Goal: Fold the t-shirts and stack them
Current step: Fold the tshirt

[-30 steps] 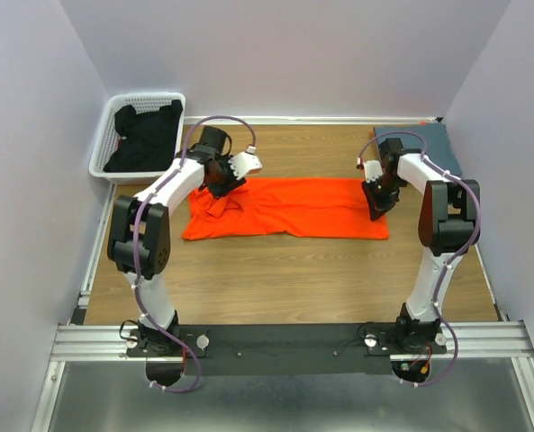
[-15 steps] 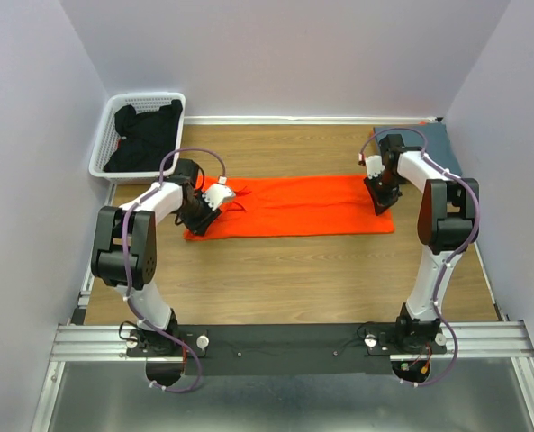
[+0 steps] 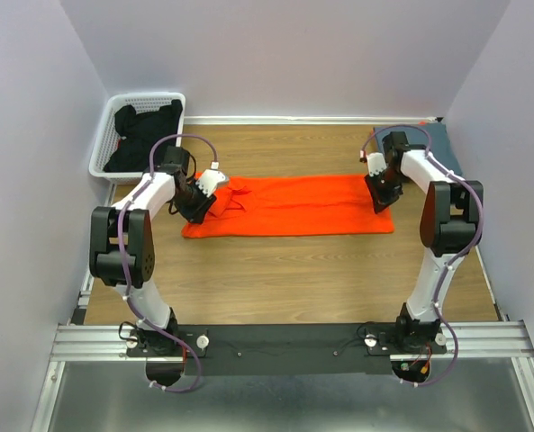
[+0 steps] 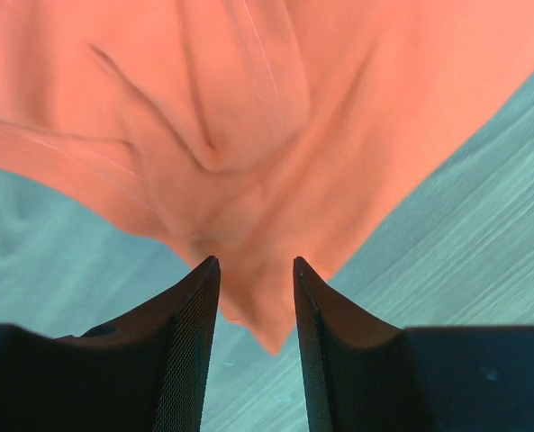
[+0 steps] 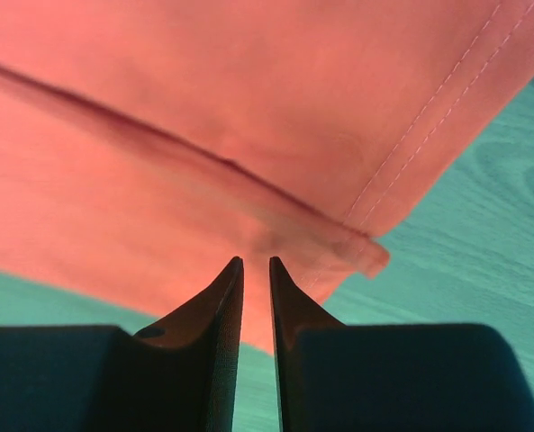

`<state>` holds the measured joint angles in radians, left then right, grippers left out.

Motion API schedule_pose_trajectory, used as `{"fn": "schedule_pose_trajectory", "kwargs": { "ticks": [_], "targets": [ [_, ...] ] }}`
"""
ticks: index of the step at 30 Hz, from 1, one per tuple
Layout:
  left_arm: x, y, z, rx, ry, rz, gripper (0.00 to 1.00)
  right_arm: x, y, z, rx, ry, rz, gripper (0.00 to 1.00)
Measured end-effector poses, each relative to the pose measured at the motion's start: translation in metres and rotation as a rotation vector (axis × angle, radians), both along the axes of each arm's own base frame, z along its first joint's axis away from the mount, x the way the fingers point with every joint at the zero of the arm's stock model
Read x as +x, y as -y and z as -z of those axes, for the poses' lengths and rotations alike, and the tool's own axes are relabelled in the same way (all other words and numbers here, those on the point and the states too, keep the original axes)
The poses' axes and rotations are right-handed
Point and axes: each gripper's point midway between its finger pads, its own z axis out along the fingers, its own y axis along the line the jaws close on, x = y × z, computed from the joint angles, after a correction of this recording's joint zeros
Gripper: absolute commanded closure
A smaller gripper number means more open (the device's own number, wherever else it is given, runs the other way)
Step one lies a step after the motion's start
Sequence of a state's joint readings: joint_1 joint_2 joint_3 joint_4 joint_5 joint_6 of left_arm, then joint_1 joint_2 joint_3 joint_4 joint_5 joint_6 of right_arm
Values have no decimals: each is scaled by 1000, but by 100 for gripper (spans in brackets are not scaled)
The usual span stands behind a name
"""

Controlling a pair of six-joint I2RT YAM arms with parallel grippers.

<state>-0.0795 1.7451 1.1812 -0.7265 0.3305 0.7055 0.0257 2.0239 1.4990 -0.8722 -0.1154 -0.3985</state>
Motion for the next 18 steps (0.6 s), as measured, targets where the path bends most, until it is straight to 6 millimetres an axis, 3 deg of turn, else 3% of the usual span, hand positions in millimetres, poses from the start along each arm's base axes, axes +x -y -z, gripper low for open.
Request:
{"fn": "schedule_pose_trajectory", "kwargs": {
  "ticks": [4,10,14,18],
  "targets": [
    [15,10,-18,-42,44,-11,54,7,-10,-18,58,25,-4,74],
    [30,26,-30,-92,76,-73,54,43,-20,-52,111,136,-5,74],
    [53,41,-36,-121,117,-93,54,51,-23,-49,125,137,3,75],
    [59,65,-17,-133,90,-84,54,53,-23,-29,125,93,8,77]
  ]
}}
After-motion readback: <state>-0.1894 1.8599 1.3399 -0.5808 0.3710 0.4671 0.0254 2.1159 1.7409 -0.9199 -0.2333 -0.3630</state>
